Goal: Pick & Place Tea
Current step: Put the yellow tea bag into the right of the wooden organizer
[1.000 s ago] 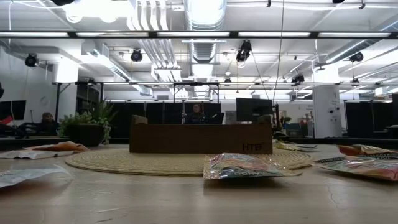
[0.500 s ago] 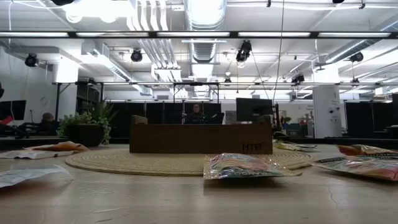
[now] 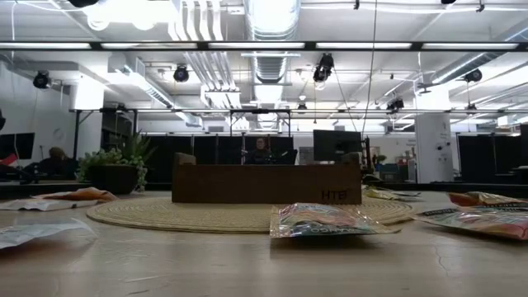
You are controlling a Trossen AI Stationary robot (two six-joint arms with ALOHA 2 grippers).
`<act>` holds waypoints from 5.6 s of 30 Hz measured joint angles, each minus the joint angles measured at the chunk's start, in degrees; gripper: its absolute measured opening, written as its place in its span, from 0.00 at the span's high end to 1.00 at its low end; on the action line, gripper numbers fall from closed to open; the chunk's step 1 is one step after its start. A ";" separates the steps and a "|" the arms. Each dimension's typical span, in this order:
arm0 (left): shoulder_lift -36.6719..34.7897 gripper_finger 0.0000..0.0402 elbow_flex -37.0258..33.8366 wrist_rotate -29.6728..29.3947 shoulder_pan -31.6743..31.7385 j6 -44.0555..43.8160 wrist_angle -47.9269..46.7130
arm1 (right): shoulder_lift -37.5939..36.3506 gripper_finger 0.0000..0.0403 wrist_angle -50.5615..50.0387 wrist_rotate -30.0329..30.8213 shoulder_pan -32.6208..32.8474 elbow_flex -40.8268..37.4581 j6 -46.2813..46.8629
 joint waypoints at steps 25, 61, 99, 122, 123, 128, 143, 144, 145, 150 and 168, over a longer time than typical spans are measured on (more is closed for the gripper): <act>0.00 1.00 0.00 -0.02 0.02 -0.02 0.00 | 9.53 0.92 14.54 -0.69 -0.01 -3.74 -4.03; 0.00 1.00 0.00 0.00 0.00 -0.02 -0.02 | 27.33 0.92 5.74 24.65 -14.42 -7.72 -0.07; 0.00 1.00 0.00 -0.02 0.01 0.00 -0.02 | 49.83 0.87 16.94 -7.74 -42.29 -12.35 0.78; -0.54 1.00 -0.07 0.00 0.00 -4.26 -8.13 | 51.96 0.53 17.96 -7.64 -42.51 -12.31 4.88; -0.40 1.00 -0.07 0.00 0.00 -4.26 -8.06 | 52.41 0.52 17.99 -7.81 -42.62 -12.31 5.73; -0.11 1.00 -0.07 0.00 0.01 -4.26 -8.08 | 55.52 0.51 18.16 -10.07 -44.29 -12.31 6.19; -0.67 1.00 -7.58 5.83 -0.05 -5.79 6.70 | 66.92 0.53 24.59 -19.58 -47.26 -11.09 6.45; -0.90 1.00 -9.56 6.66 -0.04 -5.09 10.40 | 67.47 0.53 24.55 -19.58 -47.31 -10.89 6.45; -1.09 1.00 -11.71 7.38 -0.03 -3.96 13.86 | 68.02 0.54 24.46 -19.58 -47.31 -10.71 6.45; -2.46 1.00 -22.37 11.13 -0.04 -2.34 25.91 | 69.25 0.57 24.43 -19.60 -47.31 -10.32 6.05; -22.58 1.00 -44.19 14.57 -0.67 -5.24 37.49 | 67.03 0.84 22.23 -19.61 -47.24 -10.40 3.02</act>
